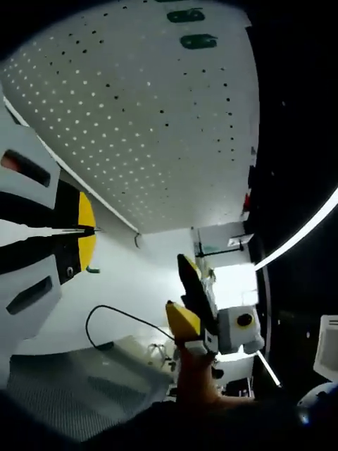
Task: Insert the hook assembly into the mounting plate slot until the hook locks in place.
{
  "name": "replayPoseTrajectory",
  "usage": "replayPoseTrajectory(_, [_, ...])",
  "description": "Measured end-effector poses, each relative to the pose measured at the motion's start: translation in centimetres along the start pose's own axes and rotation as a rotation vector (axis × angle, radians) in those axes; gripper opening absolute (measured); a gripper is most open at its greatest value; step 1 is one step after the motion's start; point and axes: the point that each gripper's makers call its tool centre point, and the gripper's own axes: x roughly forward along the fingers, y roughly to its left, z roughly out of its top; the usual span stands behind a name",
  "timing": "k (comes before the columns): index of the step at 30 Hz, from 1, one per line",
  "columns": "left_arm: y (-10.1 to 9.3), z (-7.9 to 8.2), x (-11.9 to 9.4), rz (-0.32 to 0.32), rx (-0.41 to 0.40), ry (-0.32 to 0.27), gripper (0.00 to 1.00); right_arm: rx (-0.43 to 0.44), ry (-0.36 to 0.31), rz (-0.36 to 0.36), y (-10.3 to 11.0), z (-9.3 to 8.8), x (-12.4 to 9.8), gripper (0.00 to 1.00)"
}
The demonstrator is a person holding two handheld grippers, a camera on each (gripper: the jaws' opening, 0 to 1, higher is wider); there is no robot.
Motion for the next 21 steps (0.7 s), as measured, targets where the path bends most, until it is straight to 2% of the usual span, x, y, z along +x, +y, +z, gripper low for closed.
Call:
replayPoseTrajectory(10, [-2.7, 3.7, -1.6, -0.072, 0.025, -0.093, 0.01, -0.028, -0.003, 0.047, 1.3, 0.6, 0.1, 0.36])
replayPoseTrajectory(14, [-3.3, 4.9, -2.1, -0.093, 0.018, -0.132, 0.01, -0.041, -0.011, 0.089, 2.2, 1.1, 0.0, 0.31])
replayPoseTrajectory(18, [-4.1, 6.0, -2.5, -0.123, 0.01, -0.17, 0.01, -0.007, -0.037, 0.135, 3.0, 1.7, -0.1, 0.27])
replayPoseTrajectory(21, [-4.8, 6.5, -2.6, -0.148, 0.005, -0.188, 0.01, -0.016, -0.045, 0.158, 3.5, 2.0, -0.2, 0.24])
